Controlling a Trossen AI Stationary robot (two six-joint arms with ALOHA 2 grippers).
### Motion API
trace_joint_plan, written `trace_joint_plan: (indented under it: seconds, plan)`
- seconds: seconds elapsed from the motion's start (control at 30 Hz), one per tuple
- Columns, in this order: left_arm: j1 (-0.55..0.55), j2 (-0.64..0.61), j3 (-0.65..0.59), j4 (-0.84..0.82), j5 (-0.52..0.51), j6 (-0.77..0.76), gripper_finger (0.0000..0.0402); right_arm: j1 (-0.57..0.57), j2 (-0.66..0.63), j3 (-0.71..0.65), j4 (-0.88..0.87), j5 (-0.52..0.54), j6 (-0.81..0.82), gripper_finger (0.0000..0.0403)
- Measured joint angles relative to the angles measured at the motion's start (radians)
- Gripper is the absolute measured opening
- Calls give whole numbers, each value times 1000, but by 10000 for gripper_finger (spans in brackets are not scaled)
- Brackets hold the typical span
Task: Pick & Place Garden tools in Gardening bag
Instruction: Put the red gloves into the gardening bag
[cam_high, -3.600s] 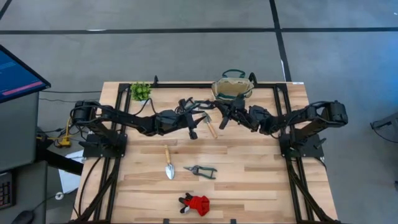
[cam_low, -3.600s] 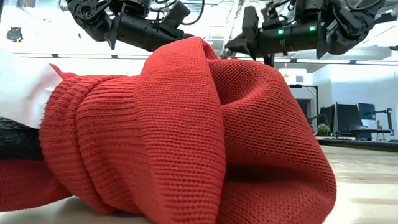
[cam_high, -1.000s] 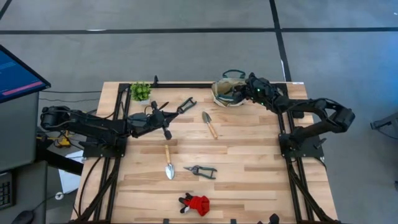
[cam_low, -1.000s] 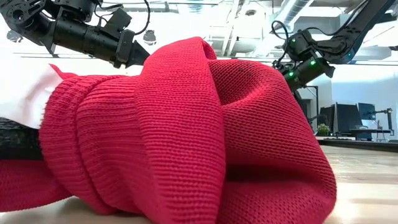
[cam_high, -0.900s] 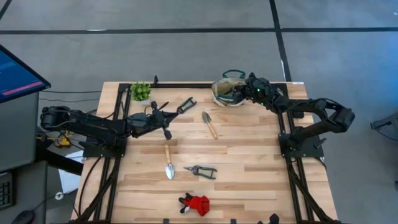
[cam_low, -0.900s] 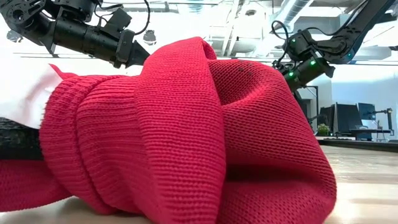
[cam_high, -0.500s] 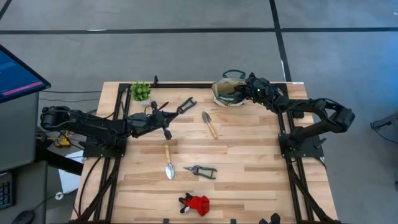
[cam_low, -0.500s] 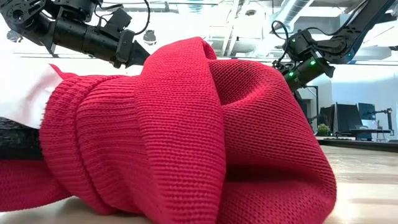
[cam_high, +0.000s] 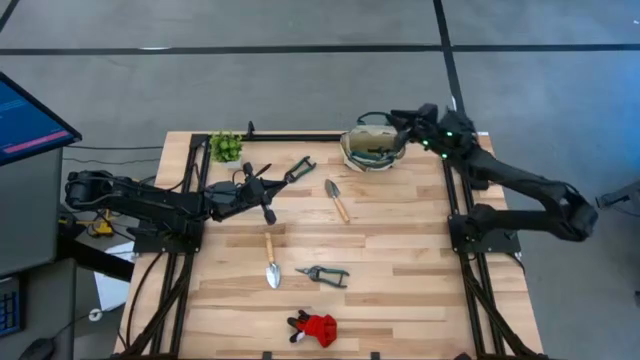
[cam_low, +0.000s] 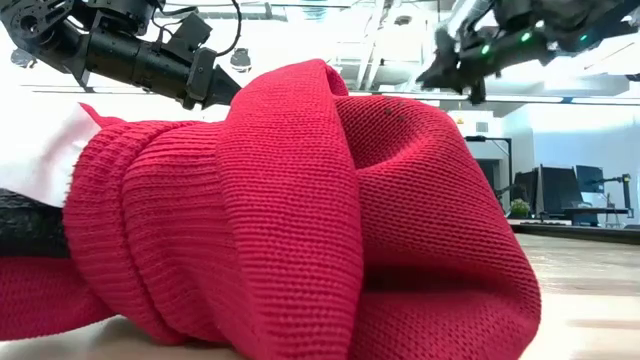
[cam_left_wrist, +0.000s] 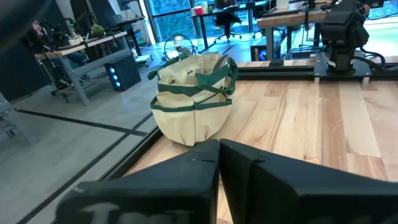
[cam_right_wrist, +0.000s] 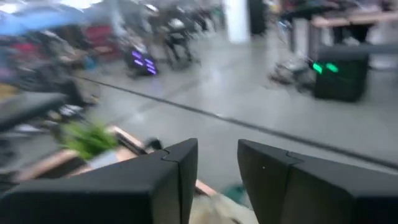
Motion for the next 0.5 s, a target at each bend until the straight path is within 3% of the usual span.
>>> trace_joint_plan:
  seconds: [0.2,0.37,0.5]
  plan:
    - [0,0,0,0,0,2,2,41,-165,0,-116,-202,15,71]
    - [0,0,0,0,0,2,2,152,-222,0,-291,-179,-45,12]
    - [0,0,0,0,1,2,2,250,-220,-1,-361,-122,-46,10]
